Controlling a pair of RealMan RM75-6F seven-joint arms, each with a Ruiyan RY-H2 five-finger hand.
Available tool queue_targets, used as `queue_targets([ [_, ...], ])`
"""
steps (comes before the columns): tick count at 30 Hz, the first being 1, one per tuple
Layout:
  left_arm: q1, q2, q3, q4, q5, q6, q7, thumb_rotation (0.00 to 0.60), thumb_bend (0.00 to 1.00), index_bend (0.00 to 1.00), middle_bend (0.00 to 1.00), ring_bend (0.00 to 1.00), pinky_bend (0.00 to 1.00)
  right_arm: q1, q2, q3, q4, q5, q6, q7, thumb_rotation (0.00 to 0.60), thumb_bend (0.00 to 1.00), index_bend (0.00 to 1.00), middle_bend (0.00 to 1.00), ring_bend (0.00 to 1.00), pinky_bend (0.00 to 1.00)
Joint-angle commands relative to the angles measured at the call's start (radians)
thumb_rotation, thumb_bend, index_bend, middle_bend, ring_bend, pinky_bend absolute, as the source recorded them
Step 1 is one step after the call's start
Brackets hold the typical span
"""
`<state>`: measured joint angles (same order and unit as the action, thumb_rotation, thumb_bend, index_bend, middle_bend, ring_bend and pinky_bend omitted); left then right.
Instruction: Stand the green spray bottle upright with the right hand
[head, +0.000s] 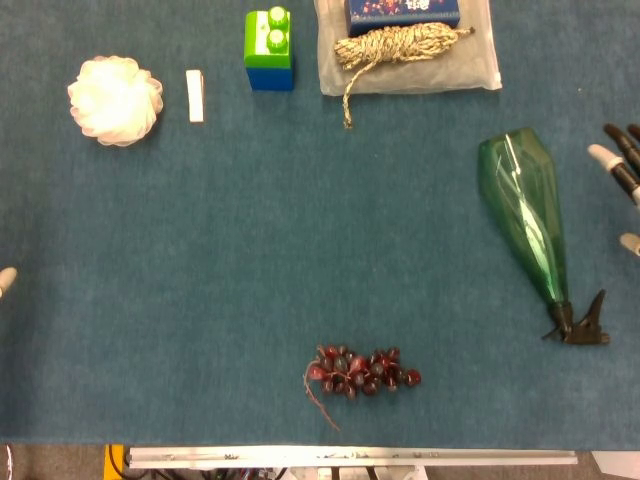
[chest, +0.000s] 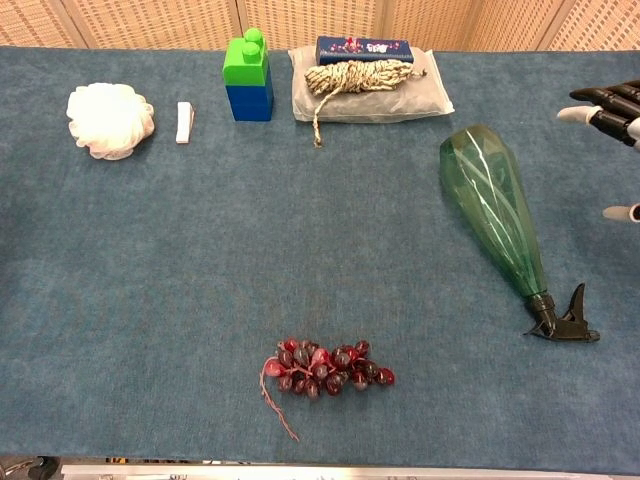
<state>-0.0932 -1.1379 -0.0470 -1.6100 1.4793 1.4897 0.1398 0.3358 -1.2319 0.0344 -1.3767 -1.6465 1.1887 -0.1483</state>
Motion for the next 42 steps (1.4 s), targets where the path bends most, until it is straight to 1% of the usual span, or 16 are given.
queue_targets([
  [1, 0.0, 0.0, 0.0, 0.001, 0.0, 0.0, 0.0, 0.6, 0.0, 0.0, 0.0, 0.0, 0.0, 0.018, -0.024, -0.002, 0.018, -0.003, -0.013, -0.027, 0.6, 0.0, 0.12, 0.0, 0.0, 0.02],
  [5, 0.0, 0.0, 0.0, 0.0, 0.0, 0.0, 0.0, 0.6, 0.0, 0.0, 0.0, 0.0, 0.0, 0.042, -0.053, -0.006, 0.036, -0.021, -0.02, -0.072, 0.6, 0.0, 0.11, 0.0, 0.0, 0.0],
  [14, 0.0, 0.0, 0.0, 0.0, 0.0, 0.0, 0.0, 0.6, 0.0, 0.0, 0.0, 0.0, 0.0, 0.091, -0.108, -0.026, 0.086, -0.08, -0.025, -0.133, 0.6, 0.0, 0.09, 0.0, 0.0, 0.0],
  [24, 0.0, 0.0, 0.0, 0.0, 0.0, 0.0, 0.0, 0.6, 0.0, 0.0, 0.0, 0.0, 0.0, 0.123, -0.13, -0.04, 0.097, -0.087, -0.041, -0.142, 0.6, 0.0, 0.08, 0.0, 0.0, 0.0],
  [42, 0.0, 0.0, 0.0, 0.001, 0.0, 0.0, 0.0, 0.6, 0.0, 0.0, 0.0, 0.0, 0.0, 0.149, -0.166, -0.07, 0.085, -0.118, -0.016, -0.116, 0.6, 0.0, 0.08, 0.0, 0.0, 0.0],
])
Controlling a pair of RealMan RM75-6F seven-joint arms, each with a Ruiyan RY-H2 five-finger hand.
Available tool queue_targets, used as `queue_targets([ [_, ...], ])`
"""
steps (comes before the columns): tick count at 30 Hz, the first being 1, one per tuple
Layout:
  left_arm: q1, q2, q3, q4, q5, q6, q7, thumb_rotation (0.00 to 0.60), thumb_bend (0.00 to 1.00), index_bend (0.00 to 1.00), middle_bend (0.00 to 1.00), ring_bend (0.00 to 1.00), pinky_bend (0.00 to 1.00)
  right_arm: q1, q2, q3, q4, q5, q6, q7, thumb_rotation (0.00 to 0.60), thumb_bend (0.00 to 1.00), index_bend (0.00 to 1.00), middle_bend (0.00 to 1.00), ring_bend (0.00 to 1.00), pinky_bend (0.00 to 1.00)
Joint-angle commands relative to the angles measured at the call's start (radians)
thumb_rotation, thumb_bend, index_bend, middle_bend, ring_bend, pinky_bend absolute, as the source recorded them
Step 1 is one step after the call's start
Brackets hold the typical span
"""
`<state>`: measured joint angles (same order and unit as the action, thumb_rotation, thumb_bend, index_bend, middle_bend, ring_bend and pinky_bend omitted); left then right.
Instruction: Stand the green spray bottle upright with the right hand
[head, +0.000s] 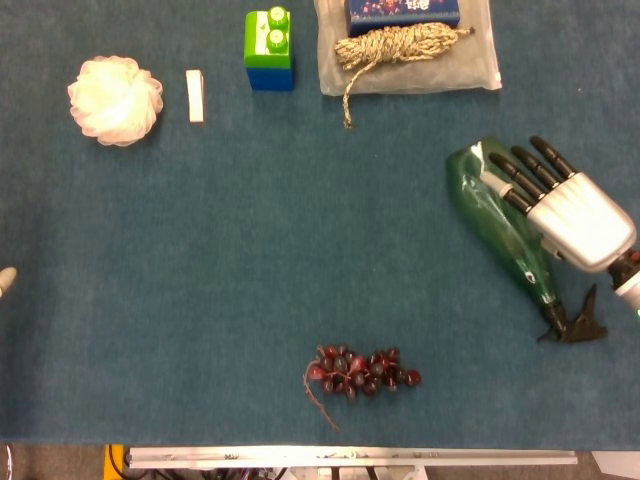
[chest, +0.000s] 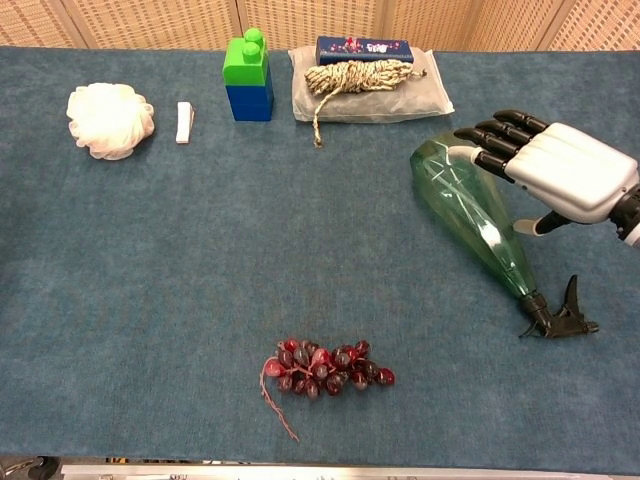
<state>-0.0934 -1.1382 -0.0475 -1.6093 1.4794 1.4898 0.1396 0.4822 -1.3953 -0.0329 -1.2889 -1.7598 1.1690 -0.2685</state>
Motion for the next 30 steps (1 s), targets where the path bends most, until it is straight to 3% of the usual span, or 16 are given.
queue_targets([
  [1, 0.0, 0.0, 0.0, 0.0, 0.0, 0.0, 0.0, 0.6, 0.0, 0.0, 0.0, 0.0, 0.0, 0.003, -0.004, -0.005, -0.005, -0.008, 0.007, 0.008, 0.6, 0.0, 0.08, 0.0, 0.0, 0.0],
  [30, 0.0, 0.0, 0.0, 0.0, 0.0, 0.0, 0.0, 0.6, 0.0, 0.0, 0.0, 0.0, 0.0, -0.017, 0.05, -0.063, -0.03, -0.037, 0.033, -0.029, 0.6, 0.0, 0.08, 0.0, 0.0, 0.0],
])
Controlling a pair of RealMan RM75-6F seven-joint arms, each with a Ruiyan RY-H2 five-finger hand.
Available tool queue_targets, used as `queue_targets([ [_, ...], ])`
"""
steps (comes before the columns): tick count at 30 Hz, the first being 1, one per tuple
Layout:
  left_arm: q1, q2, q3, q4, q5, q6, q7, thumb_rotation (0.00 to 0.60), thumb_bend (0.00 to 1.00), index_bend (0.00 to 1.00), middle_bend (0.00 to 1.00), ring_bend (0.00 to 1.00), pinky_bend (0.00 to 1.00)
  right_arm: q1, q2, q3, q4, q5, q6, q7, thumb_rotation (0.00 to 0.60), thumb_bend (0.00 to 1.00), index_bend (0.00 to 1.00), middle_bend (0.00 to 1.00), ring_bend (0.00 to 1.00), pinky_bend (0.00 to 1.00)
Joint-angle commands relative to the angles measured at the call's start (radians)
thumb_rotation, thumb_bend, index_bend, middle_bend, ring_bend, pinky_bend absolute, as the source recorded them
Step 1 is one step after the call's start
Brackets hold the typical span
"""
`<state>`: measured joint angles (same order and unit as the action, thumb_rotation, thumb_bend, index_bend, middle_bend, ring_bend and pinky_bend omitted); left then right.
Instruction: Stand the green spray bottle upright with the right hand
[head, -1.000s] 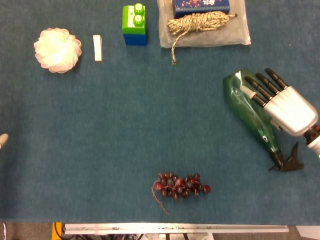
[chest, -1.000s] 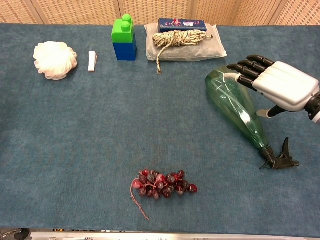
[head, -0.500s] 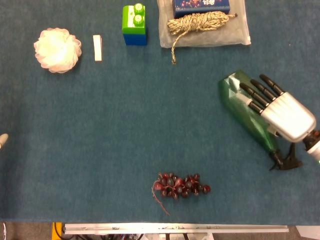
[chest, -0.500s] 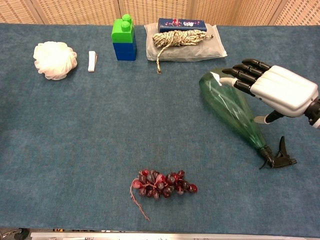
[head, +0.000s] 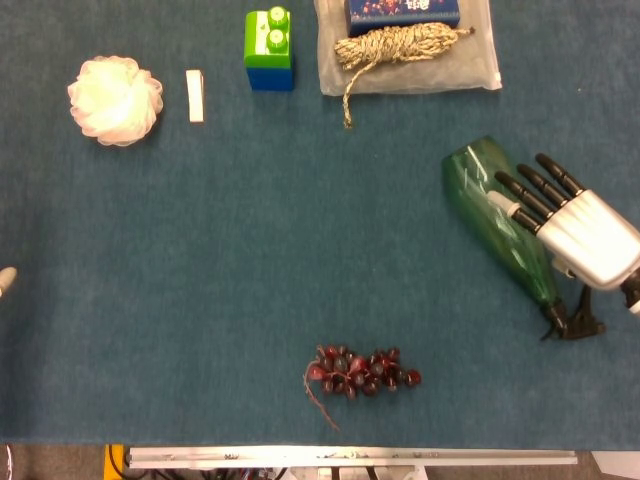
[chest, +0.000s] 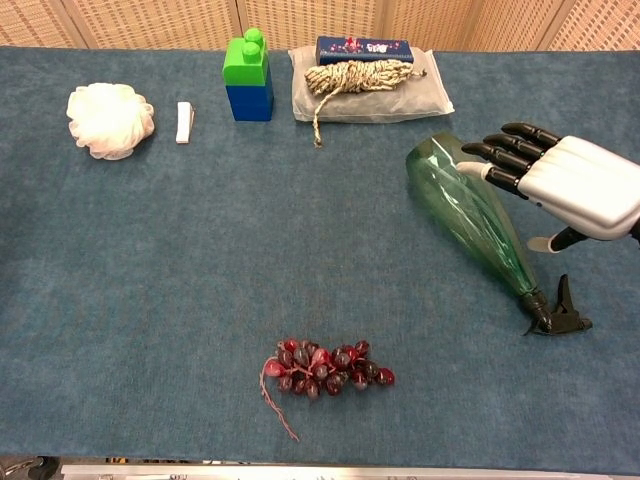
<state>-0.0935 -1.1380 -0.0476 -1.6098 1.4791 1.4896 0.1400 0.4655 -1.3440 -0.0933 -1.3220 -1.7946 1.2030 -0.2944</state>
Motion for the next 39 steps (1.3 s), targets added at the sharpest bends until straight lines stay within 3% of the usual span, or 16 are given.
queue_targets([
  [1, 0.0, 0.0, 0.0, 0.0, 0.0, 0.0, 0.0, 0.6, 0.0, 0.0, 0.0, 0.0, 0.0, -0.001, -0.004, -0.005, 0.007, -0.006, -0.002, -0.006, 0.6, 0.0, 0.08, 0.0, 0.0, 0.0],
  [18, 0.0, 0.0, 0.0, 0.0, 0.0, 0.0, 0.0, 0.6, 0.0, 0.0, 0.0, 0.0, 0.0, -0.001, -0.045, -0.045, 0.08, -0.063, 0.008, -0.013, 0.6, 0.0, 0.08, 0.0, 0.0, 0.0],
  [39, -0.001, 0.0, 0.0, 0.0, 0.0, 0.0, 0.0, 0.6, 0.0, 0.0, 0.0, 0.0, 0.0, 0.003, -0.1, -0.053, 0.105, -0.087, 0.037, 0.038, 0.6, 0.0, 0.08, 0.0, 0.0, 0.0],
])
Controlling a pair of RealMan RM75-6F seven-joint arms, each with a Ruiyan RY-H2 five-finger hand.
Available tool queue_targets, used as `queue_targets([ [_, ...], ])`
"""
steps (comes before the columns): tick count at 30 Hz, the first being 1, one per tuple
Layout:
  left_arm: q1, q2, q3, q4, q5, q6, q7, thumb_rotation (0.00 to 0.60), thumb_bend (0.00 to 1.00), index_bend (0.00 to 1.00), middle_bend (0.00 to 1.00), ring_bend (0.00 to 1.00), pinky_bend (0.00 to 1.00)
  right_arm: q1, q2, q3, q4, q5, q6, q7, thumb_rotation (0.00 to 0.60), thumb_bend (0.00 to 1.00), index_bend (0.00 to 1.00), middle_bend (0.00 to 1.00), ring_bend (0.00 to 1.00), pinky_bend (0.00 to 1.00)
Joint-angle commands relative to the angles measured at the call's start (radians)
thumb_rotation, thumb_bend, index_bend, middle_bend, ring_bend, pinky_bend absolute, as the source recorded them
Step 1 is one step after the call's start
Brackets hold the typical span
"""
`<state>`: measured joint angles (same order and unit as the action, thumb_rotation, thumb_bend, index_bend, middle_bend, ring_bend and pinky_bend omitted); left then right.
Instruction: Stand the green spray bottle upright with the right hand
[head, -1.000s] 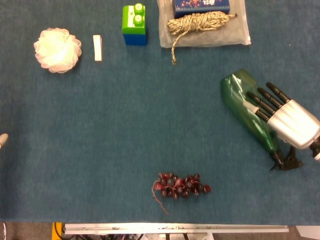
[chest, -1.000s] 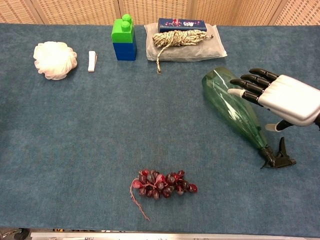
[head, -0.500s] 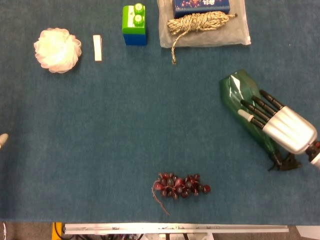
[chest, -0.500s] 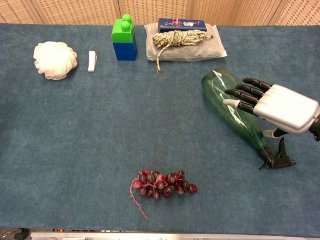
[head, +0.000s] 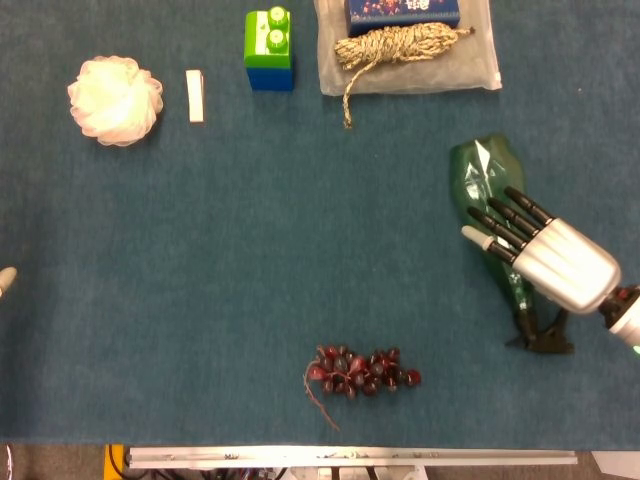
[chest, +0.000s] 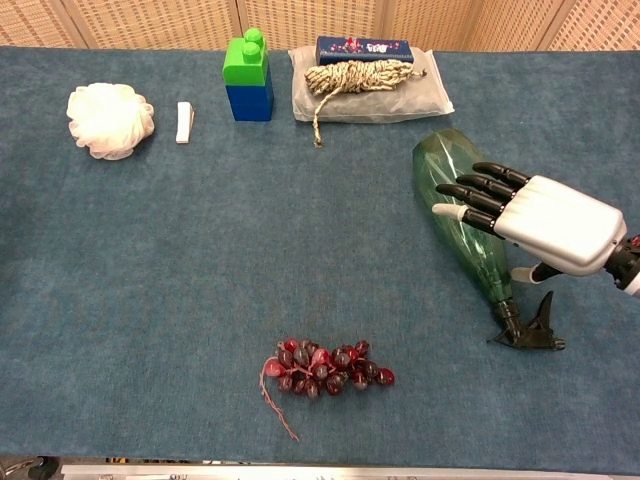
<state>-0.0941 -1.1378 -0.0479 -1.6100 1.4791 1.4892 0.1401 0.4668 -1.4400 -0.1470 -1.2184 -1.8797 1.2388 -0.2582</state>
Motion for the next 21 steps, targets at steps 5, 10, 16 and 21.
queue_targets([
  [5, 0.0, 0.0, 0.0, 0.0, 0.0, 0.0, 0.0, 0.6, 0.0, 0.0, 0.0, 0.0, 0.0, 0.009, -0.02, 0.001, -0.001, -0.01, 0.002, 0.008, 0.6, 0.0, 0.08, 0.0, 0.0, 0.0],
  [10, 0.0, 0.0, 0.0, 0.0, 0.0, 0.0, 0.0, 0.6, 0.0, 0.0, 0.0, 0.0, 0.0, 0.019, -0.031, 0.0, -0.013, -0.02, 0.001, 0.008, 0.6, 0.0, 0.08, 0.0, 0.0, 0.0],
  [16, 0.0, 0.0, 0.0, 0.0, 0.0, 0.0, 0.0, 0.6, 0.0, 0.0, 0.0, 0.0, 0.0, 0.029, -0.042, 0.0, -0.029, -0.029, -0.002, 0.006, 0.6, 0.0, 0.08, 0.0, 0.0, 0.0],
  [21, 0.0, 0.0, 0.0, 0.0, 0.0, 0.0, 0.0, 0.6, 0.0, 0.0, 0.0, 0.0, 0.0, 0.036, -0.037, 0.0, -0.045, -0.019, -0.019, 0.011, 0.6, 0.0, 0.08, 0.0, 0.0, 0.0],
])
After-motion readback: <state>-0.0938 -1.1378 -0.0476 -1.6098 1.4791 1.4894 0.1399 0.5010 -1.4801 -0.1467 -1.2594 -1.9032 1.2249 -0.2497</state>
